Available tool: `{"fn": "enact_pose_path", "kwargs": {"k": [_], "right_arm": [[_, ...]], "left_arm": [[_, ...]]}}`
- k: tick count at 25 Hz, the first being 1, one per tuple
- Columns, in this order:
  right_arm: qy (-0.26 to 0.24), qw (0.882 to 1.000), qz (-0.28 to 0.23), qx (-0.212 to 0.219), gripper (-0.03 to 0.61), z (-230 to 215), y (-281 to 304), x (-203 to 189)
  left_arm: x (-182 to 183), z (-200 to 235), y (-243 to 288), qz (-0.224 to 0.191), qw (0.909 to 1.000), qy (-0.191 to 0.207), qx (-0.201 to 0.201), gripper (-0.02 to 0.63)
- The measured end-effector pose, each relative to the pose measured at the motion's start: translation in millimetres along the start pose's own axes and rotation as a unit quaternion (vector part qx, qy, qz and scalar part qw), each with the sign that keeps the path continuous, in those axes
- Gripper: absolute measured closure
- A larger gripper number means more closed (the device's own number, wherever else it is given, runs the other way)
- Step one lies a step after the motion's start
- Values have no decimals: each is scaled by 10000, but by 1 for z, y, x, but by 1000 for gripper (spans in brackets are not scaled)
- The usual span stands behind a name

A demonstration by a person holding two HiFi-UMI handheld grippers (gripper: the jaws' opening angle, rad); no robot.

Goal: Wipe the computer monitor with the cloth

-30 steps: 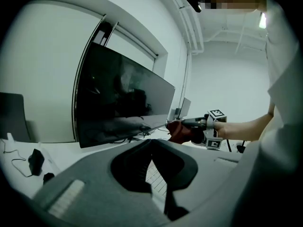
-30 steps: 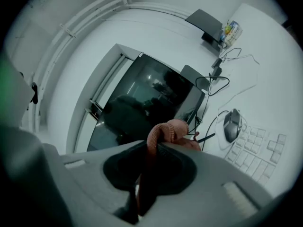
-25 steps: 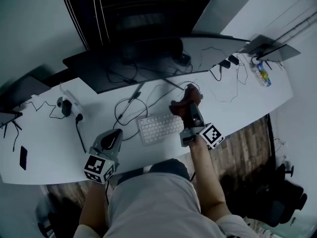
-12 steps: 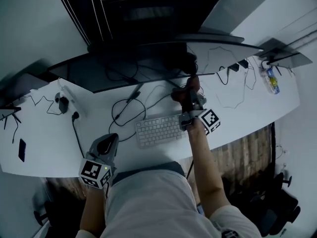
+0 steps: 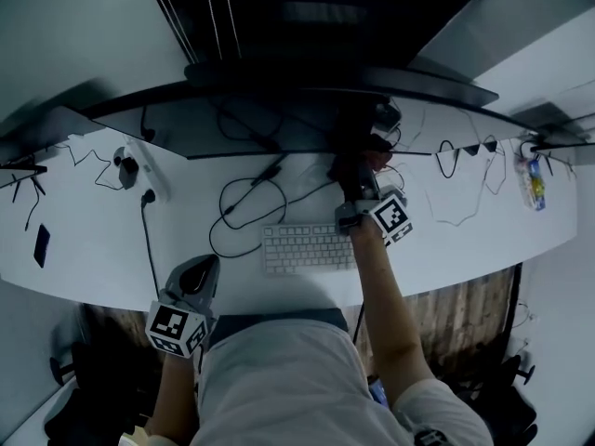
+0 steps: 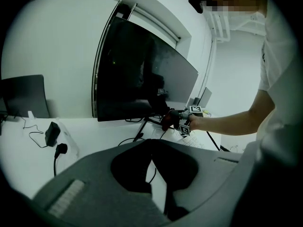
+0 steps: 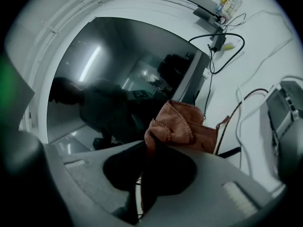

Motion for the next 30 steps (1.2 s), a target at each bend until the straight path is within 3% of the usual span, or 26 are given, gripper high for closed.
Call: {"fn": "enact_pose_path", "kwargs": {"k": [6, 13, 30], "right_arm": [[252, 9993, -267, 5, 526, -7, -1, -11], [303, 9995, -82, -81, 526, -13, 6, -25], [254, 9988, 300, 276, 526, 38, 29, -89]], "left_arm": [[-11, 4, -6, 108, 9997, -129, 166, 604], [-16, 7, -8, 161, 9996, -133, 170, 604], [-28, 51, -45, 134, 9996, -146, 182, 604]]}}
Point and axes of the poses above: the fingertips, and each gripper's own axes: y forward along the fingers, z to its left, x out of its top, the point moved 7 cm from there along -y, backward along the fingers, and after that the axes turned 5 degrees about -y, right-handed, at the moved point
